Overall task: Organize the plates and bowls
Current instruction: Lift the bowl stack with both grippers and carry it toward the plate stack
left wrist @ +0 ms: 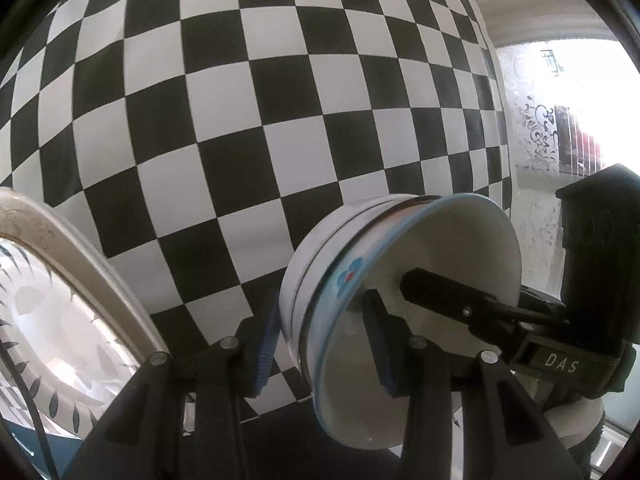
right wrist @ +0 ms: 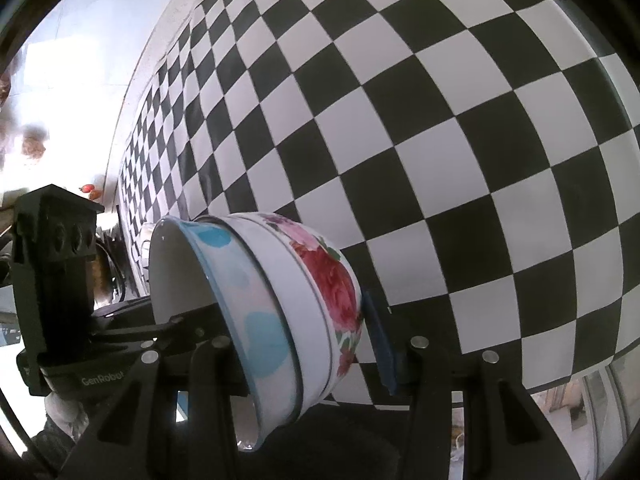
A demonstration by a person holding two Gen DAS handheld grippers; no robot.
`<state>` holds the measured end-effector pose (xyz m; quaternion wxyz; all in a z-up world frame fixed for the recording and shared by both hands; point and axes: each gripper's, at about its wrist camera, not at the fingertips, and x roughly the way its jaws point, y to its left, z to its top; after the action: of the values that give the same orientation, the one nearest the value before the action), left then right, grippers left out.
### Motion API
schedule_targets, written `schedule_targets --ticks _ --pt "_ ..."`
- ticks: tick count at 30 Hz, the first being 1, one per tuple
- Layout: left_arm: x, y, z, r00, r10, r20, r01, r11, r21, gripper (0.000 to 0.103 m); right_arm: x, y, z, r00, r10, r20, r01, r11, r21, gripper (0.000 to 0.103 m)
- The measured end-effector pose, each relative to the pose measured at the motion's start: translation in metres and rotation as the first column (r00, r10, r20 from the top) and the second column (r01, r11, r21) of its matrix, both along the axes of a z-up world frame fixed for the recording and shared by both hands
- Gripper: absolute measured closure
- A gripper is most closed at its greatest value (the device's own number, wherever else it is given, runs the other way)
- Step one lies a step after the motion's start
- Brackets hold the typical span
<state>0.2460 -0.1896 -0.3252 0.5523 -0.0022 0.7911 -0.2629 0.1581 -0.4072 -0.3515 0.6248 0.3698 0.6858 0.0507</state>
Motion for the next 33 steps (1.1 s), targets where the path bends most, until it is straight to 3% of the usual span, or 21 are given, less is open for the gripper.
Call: schedule_targets --ticks 13,22,33 --pt "0.015 0.025 0.033 0.997 0.025 0.071 -0.022 0.999 -0.039 0.065 0.021 0.030 0.027 0.995 0.070 0.066 -0.067 0.996 -0.051 0.055" --pt "0.019 0.039 0.020 0.996 0.040 0.078 -0.039 0.999 -0.018 0.065 0.021 0.048 0.021 0.995 0.084 0.062 -0.080 0.995 -0.062 0.057" --pt "0.029 0.068 0.061 0.988 0.076 0.138 -0.067 0.996 -0.066 0.065 0.028 0.073 0.060 0.985 0.111 0.130 -0.101 0.991 -0.083 0.057"
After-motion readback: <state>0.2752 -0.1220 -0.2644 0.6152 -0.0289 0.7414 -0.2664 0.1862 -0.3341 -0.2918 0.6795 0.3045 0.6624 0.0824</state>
